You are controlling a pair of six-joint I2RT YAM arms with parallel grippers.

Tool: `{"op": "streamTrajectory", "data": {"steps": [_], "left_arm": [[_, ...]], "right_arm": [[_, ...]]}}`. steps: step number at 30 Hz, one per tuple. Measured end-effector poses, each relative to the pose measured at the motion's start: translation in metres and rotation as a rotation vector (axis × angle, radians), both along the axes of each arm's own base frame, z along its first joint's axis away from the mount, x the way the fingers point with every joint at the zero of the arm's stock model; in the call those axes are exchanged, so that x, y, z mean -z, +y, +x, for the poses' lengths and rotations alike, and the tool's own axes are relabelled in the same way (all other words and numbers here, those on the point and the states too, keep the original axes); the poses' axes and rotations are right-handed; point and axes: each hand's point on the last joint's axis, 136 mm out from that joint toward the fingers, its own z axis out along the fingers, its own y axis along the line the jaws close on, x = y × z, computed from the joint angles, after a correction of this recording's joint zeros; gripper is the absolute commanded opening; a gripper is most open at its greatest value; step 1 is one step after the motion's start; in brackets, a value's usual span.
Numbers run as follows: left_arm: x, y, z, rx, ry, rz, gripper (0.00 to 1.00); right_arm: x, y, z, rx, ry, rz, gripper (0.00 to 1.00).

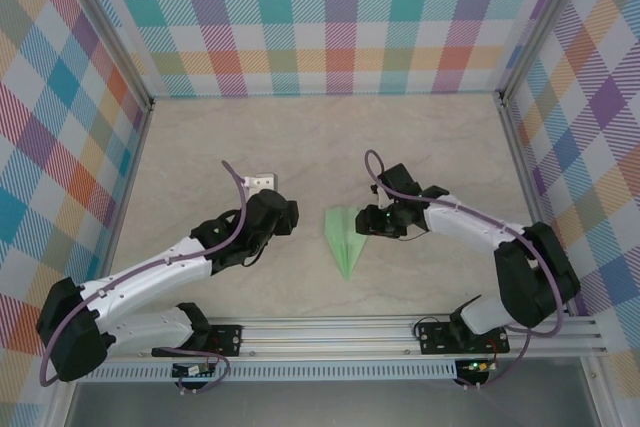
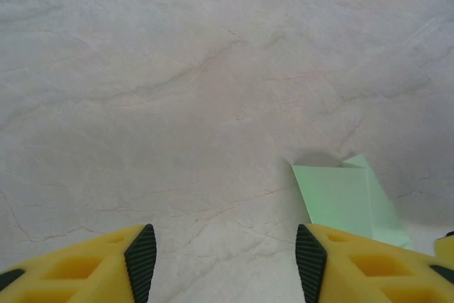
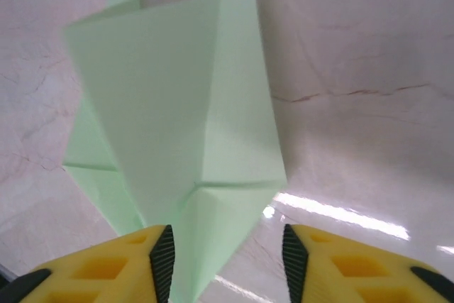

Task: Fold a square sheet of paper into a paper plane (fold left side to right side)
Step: Pick up the paper plane at the center of the table.

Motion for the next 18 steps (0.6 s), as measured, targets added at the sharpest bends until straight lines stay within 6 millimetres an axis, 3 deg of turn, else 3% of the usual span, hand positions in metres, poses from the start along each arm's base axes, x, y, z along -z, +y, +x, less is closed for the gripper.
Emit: {"op": "streamTrajectory", "data": {"steps": [4, 6, 9, 13, 18], "left_arm": [[-0.012, -0.006, -0.005, 0.073, -0.062, -0.052, 0.79], [-0.018, -0.01, -0.011, 0.129, -0.095, -0.083, 0.89], [-0.03, -0.015, -0.023, 0.221, -0.144, -0.138, 0.98], [-0.057, -0.017, -0.039, 0.318, -0.23, -0.198, 1.0], [-0.082, -0.009, -0.049, 0.348, -0.311, -0.231, 1.0]], "right_arm": [[-0.034, -0.001, -0.005, -0.008, -0.065, -0.058, 0.54], [-0.037, 0.005, -0.016, -0.028, -0.06, -0.068, 0.56], [-0.028, 0.015, -0.036, -0.053, -0.012, -0.1, 0.58], [-0.004, 0.026, -0.052, -0.078, 0.055, -0.158, 0.59], [0.02, 0.036, -0.056, -0.091, 0.107, -0.253, 0.56]]}}
